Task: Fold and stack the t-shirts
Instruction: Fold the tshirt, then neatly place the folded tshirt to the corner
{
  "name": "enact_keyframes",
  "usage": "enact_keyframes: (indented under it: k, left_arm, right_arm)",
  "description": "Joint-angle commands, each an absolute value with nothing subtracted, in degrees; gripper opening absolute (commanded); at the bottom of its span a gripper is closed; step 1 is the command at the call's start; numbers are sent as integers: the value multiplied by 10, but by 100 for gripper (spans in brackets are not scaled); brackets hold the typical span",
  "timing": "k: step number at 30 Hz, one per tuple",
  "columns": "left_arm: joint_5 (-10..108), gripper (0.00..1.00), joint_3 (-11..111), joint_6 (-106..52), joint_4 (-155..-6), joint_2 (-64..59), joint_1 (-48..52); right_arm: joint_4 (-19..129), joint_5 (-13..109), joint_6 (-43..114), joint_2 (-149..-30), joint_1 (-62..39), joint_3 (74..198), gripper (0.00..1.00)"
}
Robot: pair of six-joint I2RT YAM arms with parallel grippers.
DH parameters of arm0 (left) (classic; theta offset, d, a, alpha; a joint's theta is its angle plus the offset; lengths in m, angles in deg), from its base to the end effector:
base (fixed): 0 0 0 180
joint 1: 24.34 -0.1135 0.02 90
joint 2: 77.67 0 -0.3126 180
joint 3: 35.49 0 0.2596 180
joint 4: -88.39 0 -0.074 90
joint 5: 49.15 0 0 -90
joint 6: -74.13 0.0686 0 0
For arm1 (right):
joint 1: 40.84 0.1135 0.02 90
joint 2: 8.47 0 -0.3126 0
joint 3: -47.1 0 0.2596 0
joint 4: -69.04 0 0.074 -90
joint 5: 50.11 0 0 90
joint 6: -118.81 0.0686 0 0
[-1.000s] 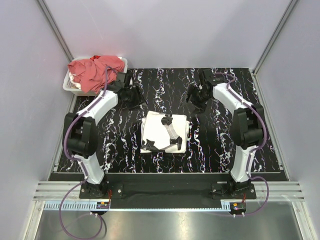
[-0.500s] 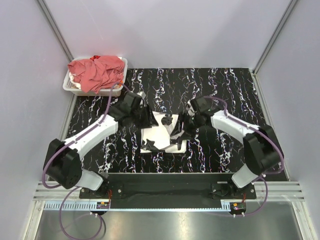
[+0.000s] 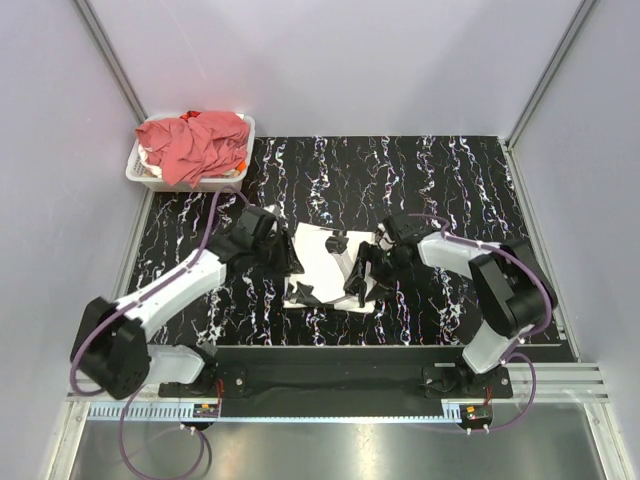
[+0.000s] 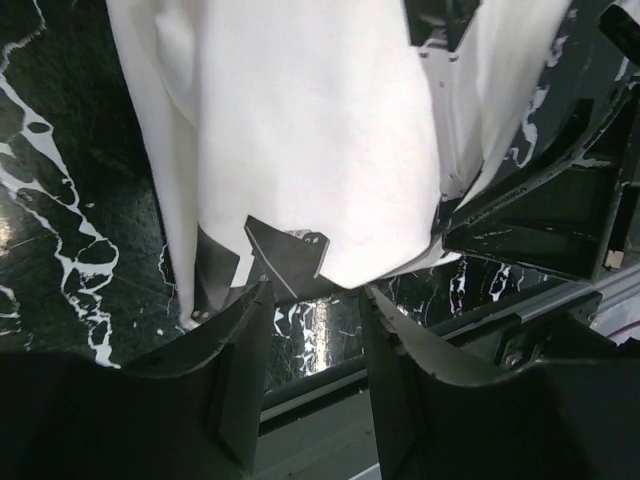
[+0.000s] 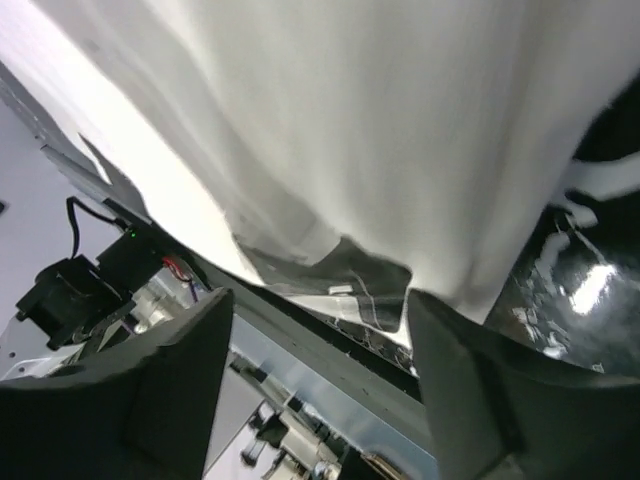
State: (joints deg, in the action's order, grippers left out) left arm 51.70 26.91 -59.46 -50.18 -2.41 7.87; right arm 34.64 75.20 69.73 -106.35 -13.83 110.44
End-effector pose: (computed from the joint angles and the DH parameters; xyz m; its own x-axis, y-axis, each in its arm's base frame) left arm 0.2267 -0.1581 0.2432 -0.9226 -0.2191 -0.3174 -0.0272 0.8579 -0.5132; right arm 0.2701 0.1822 0.1547 -0.9922 0.0942 0.0818 0.1247 0.7557 0.6430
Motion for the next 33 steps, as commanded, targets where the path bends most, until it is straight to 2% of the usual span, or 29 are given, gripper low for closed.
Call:
enact_keyframes:
  k: [1, 2, 3, 4, 8, 15, 22, 25, 26, 28, 29, 33]
  left_arm:
    - [459, 48, 324, -535, -448, -95, 81]
    - [446, 50, 329, -525, -415, -110, 80]
    - [432, 52, 336, -515, -397, -125, 80]
    - [411, 57, 339, -496, -369, -154, 80]
    - [376, 64, 328, -463, -327, -220, 69]
    - [344, 63, 275, -440, -302, -329, 31]
    - [316, 65, 264, -448, -315, -372, 32]
    - [322, 63, 264, -444, -318, -361, 32]
    - [323, 63, 264, -444, -318, -359, 31]
    - [325, 62, 265, -443, -318, -352, 32]
    - [323, 62, 265, -443, -318, -351, 31]
    - [320, 62, 265, -443, -319, -352, 31]
  right_arm:
    - [287, 692, 657, -994, -138, 1141, 80]
    - [274, 675, 655, -966, -138, 1160, 85]
    - [260, 664, 646, -956, -138, 1170, 98]
    - [237, 652, 639, -948, -138, 1178, 100]
    - [192, 597, 595, -972, -168, 1225, 100]
    - [160, 498, 545, -1066, -206, 1291, 98]
    - [158, 499, 526, -1166, -206, 1364, 81]
    - [158, 491, 521, -1188, -205, 1376, 68]
    - [159, 491, 521, -1191, -206, 1380, 58]
    - [165, 497, 523, -1208, -205, 1385, 51]
    - [168, 502, 524, -1215, -206, 1387, 45]
    - [192, 529, 530, -1240, -206, 1393, 33]
